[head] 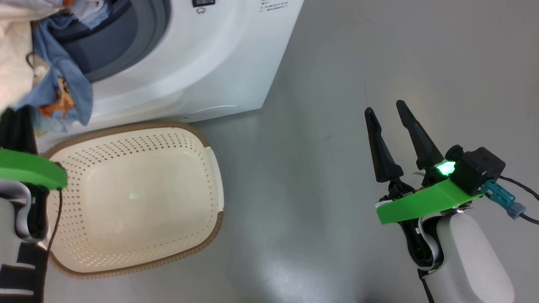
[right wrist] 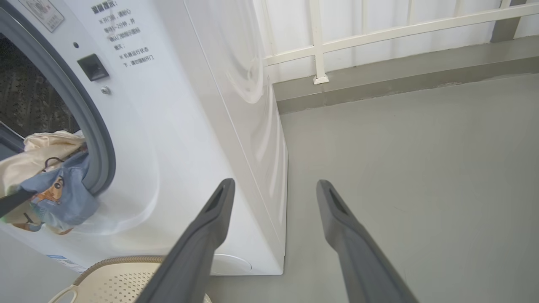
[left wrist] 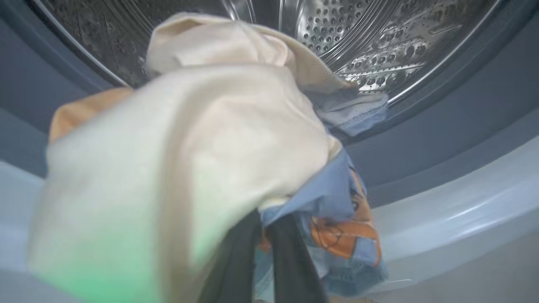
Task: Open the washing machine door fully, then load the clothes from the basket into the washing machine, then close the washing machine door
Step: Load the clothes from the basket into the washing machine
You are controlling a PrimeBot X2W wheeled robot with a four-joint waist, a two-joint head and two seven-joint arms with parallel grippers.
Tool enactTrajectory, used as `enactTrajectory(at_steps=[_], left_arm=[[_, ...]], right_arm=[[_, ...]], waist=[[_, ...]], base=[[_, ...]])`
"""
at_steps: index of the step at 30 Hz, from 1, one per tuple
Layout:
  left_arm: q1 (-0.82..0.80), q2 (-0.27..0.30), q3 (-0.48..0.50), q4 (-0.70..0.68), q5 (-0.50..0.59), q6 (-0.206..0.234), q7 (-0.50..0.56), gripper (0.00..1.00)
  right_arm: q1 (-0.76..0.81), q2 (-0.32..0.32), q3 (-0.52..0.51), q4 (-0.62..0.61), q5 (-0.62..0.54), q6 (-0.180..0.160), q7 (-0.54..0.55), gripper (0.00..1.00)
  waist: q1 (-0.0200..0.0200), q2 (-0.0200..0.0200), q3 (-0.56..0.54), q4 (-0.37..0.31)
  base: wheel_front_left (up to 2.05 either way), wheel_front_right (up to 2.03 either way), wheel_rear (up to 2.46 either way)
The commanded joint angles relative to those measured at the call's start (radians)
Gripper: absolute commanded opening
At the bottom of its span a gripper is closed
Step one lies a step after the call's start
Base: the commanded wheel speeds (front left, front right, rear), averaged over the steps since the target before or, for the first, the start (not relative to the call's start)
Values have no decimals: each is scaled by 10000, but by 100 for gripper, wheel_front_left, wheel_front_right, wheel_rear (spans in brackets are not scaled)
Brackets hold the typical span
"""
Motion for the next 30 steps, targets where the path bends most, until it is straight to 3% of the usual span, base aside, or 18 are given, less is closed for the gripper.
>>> enactTrajectory(at_steps=[1,6,10,26,30], left_arm=[[185,428,342,-588,122,-14,-64,0],[149,261,462,-1843,324,-15,-64,0],[-610,338,229,-1816,416,-15,-55,0],[-5853,1499,-1403,2150,305,-15,716,0],[-6687,1568,-1728,3140,-7,-15,1104,0]], right_arm=[[163,57,226,-214,67,25,-48,100],[176,57,239,-213,67,25,-48,100],[104,57,295,-240,49,25,-48,100],[6,57,513,-549,402,25,-48,100],[26,57,547,-556,426,25,-48,100]], waist=[[0,0,-28,30],[0,0,-35,71],[0,0,147,15],[0,0,1495,-1413],[0,0,1519,-1554]], base=[[0,0,0],[0,0,0],[0,0,0],[0,0,0],[0,0,0]])
